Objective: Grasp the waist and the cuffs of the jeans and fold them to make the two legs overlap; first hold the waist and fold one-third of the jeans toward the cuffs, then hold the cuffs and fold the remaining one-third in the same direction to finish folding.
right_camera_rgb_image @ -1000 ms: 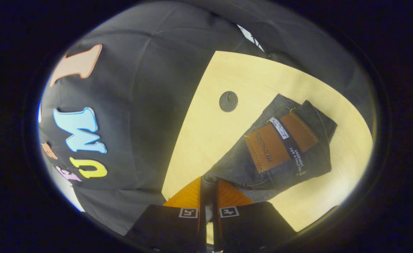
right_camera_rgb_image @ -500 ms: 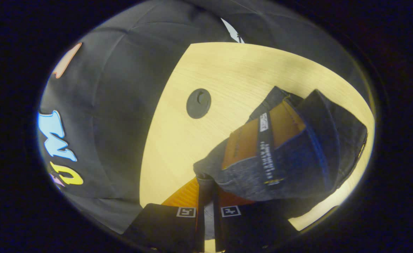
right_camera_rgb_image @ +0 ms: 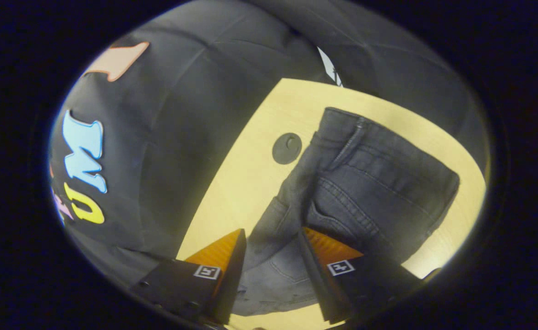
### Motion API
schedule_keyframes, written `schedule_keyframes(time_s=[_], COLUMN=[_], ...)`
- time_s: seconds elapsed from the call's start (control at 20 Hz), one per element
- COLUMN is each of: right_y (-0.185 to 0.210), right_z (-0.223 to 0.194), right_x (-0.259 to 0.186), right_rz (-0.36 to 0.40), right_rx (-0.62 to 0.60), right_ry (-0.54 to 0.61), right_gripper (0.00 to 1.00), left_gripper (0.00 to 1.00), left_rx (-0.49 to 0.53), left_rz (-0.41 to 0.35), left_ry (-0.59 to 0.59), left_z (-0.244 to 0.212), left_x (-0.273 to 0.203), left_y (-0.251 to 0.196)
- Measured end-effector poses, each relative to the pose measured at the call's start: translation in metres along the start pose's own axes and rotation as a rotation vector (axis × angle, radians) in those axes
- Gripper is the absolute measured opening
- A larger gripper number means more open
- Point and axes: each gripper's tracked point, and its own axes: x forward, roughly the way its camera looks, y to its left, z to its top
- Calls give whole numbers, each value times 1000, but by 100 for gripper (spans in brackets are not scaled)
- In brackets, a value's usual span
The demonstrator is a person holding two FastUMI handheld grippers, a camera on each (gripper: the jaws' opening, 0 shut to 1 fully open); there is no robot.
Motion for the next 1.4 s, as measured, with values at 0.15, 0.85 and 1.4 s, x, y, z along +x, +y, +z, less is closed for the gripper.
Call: schedule_keyframes(time_s=[0.15,0.85,1.4], right_y=[9,-108,-150], right_z=[16,11,16], right_x=[-48,-113,-78], right_rz=[-22,-213,-281], right_rx=[-49,72,250], right_ry=[-129,-319,-342], right_gripper=[81,91,94], left_gripper=[96,96,96], left_rx=[107,489,556], left_rz=[-3,-199,-160], left_ry=[-90,-576,-627], left_z=[13,-10,-71], left_x=[-26,-117,-90], left_y=[-3,-75,-97])
